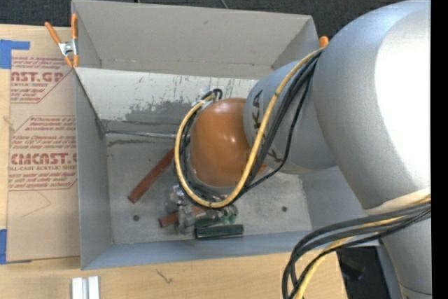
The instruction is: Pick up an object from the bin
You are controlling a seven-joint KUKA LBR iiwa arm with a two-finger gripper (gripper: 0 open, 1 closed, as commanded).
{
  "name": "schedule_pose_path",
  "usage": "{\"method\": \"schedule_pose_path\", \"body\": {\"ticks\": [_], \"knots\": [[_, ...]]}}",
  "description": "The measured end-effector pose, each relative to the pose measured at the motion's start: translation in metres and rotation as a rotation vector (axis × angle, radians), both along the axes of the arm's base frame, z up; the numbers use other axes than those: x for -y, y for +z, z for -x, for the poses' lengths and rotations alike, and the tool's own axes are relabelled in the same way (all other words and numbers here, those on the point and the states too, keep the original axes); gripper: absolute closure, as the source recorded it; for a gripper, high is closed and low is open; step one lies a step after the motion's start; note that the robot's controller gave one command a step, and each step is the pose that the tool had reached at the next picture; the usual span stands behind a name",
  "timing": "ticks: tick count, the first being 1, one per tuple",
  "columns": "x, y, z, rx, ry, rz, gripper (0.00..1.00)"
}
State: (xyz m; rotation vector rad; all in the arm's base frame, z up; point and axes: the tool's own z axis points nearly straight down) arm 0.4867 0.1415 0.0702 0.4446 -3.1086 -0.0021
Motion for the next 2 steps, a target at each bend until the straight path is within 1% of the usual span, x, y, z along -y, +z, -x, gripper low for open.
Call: {"method": "schedule_pose_path", "body": {"ticks": [1, 2], "knots": [[0.0, 0.0, 0.0, 0.0, 0.0, 0.0, 1.0], [0.0, 0.179, -0.027, 0.011, 0.008, -0.002, 1.0]]}}
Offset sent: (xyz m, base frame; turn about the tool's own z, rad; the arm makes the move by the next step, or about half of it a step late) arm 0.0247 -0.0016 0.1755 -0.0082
